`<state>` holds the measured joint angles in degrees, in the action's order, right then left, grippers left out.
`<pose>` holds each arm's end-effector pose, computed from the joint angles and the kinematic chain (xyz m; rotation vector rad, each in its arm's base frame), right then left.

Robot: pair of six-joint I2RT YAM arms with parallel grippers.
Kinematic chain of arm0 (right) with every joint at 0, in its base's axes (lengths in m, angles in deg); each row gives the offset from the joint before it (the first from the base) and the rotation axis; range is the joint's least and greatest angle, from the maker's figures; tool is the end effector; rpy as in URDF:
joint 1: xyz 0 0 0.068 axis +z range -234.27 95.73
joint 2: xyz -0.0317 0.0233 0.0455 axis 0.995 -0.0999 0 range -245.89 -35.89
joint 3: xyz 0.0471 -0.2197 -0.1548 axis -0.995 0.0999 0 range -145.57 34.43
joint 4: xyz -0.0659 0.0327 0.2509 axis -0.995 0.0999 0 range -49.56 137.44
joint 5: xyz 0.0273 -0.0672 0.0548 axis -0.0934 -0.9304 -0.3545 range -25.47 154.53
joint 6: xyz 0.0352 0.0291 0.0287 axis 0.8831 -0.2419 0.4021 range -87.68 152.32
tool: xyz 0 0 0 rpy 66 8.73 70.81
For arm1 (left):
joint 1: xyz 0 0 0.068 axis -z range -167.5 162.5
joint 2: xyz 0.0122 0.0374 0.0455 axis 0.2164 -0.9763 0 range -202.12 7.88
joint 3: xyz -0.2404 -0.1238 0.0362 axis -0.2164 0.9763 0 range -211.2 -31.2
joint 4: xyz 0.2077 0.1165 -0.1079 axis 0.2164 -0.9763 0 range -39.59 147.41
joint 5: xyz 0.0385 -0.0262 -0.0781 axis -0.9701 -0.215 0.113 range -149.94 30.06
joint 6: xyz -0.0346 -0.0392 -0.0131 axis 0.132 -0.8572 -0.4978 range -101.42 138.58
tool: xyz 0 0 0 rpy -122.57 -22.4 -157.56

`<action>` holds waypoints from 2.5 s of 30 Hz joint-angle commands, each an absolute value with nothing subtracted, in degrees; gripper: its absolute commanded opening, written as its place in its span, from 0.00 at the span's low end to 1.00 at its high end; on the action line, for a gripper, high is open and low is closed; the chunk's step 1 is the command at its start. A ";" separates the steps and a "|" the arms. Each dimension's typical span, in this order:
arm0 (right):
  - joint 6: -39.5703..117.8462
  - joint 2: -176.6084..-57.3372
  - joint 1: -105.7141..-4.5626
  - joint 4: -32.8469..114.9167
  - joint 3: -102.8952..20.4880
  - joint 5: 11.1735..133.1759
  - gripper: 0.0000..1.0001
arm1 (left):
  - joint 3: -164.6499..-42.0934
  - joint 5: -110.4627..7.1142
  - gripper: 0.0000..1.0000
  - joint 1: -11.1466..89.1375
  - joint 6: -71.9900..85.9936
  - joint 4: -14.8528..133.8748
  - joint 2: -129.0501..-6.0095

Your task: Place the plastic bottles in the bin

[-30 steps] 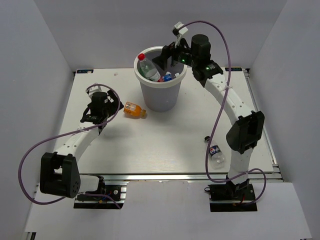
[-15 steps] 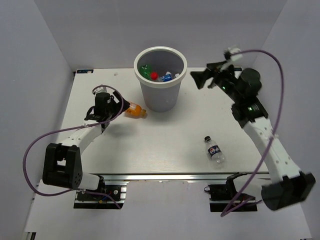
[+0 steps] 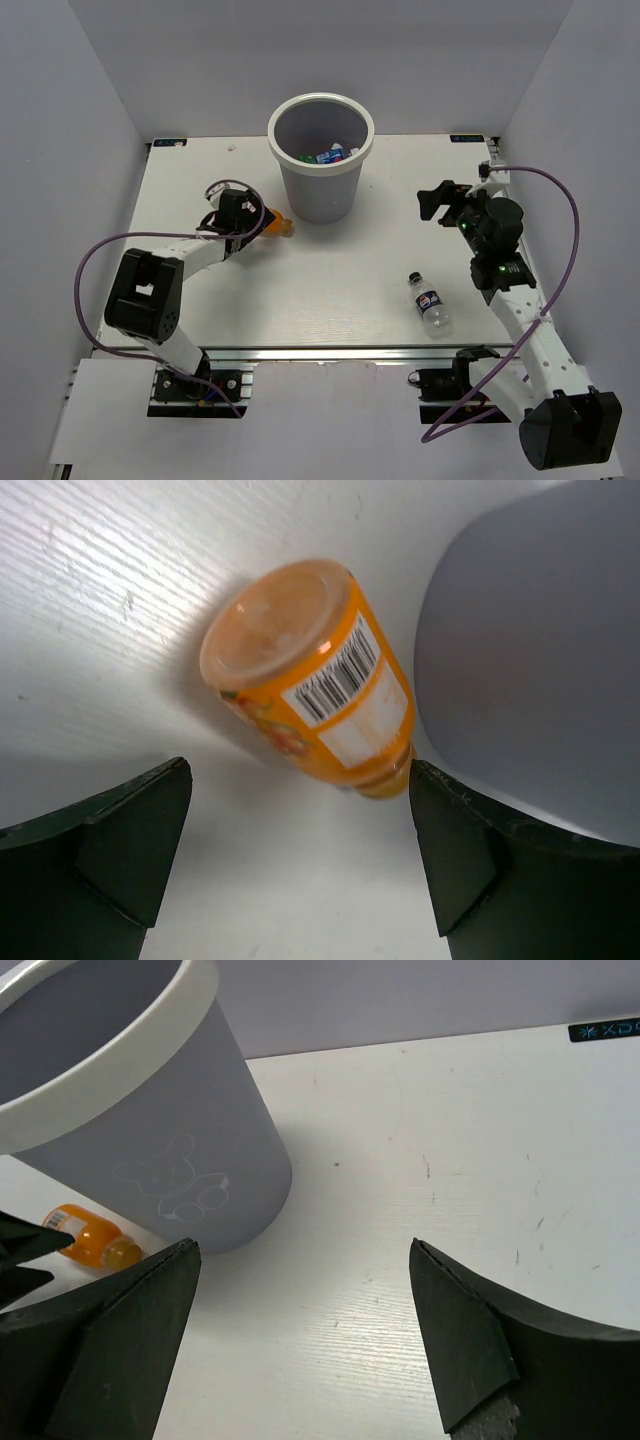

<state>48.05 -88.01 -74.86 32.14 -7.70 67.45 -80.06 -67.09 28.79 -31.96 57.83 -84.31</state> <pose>0.2158 0.0376 0.3353 0.0492 1.6125 0.3808 0.3175 -0.0883 0.1784 -0.7542 2.2305 -0.4421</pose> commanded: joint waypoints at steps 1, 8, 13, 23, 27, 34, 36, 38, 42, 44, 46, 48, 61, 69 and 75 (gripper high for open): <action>49.02 -87.66 -75.30 29.89 -7.58 66.47 0.89 | -83.93 -72.68 0.98 28.84 -35.73 60.31 -85.46; 48.93 -88.45 -76.00 27.26 -5.47 65.06 0.89 | -87.09 -73.12 0.98 28.84 -36.44 64.79 -94.67; 48.58 -89.51 -76.35 28.66 -5.82 64.71 0.89 | -92.81 -71.72 0.76 28.84 -34.68 60.24 -99.79; 50.60 -89.77 -76.79 28.92 -4.86 61.81 0.89 | -91.76 -78.65 0.45 28.93 -29.41 52.84 -84.17; 49.73 -89.59 -76.80 28.31 -3.98 62.25 0.89 | -91.49 -80.85 0.45 28.93 -23.72 54.67 -72.56; 50.16 -90.21 -76.88 30.15 -4.85 66.82 0.89 | -102.63 -67.69 0.45 29.19 -15.79 62.75 -68.58; 50.60 -90.21 -76.88 30.94 -4.86 66.56 0.89 | -105.98 -60.86 0.49 29.72 -14.47 63.39 -71.83; 51.39 -90.12 -76.88 30.95 -4.51 66.12 0.89 | -112.92 -57.41 0.50 30.86 -13.07 61.90 -75.16; 52.62 -89.86 -76.80 32.00 -4.51 66.82 0.89 | -122.94 -57.47 0.58 34.29 -9.99 58.04 -86.04; 53.67 -89.51 -76.80 32.62 -4.33 66.82 0.89 | -129.25 -57.48 0.64 34.47 -9.46 55.67 -89.40; 54.38 -89.42 -76.88 33.23 -4.33 66.99 0.90 | -133.57 -55.91 0.80 34.73 -8.58 52.06 -93.97; 56.13 -90.12 -76.79 37.87 -5.98 65.78 0.89 | -139.71 -54.67 0.93 35.17 -6.74 47.95 -96.09; 54.66 -98.90 -76.71 59.58 -9.26 73.39 0.89 | -133.66 -64.50 0.98 35.88 -3.56 46.32 -85.57; 52.71 -102.69 -75.83 66.19 -5.12 69.28 0.89 | -108.04 -68.55 0.98 22.62 -10.32 52.84 -65.80; 52.19 -107.08 -74.69 67.25 -1.79 69.89 0.89 | -91.01 -69.69 0.98 14.79 -16.83 52.83 -61.65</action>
<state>53.36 -105.78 -75.47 65.32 -3.09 70.05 -97.37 -69.19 15.68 -12.68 53.64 -62.58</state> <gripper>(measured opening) 0.895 0.982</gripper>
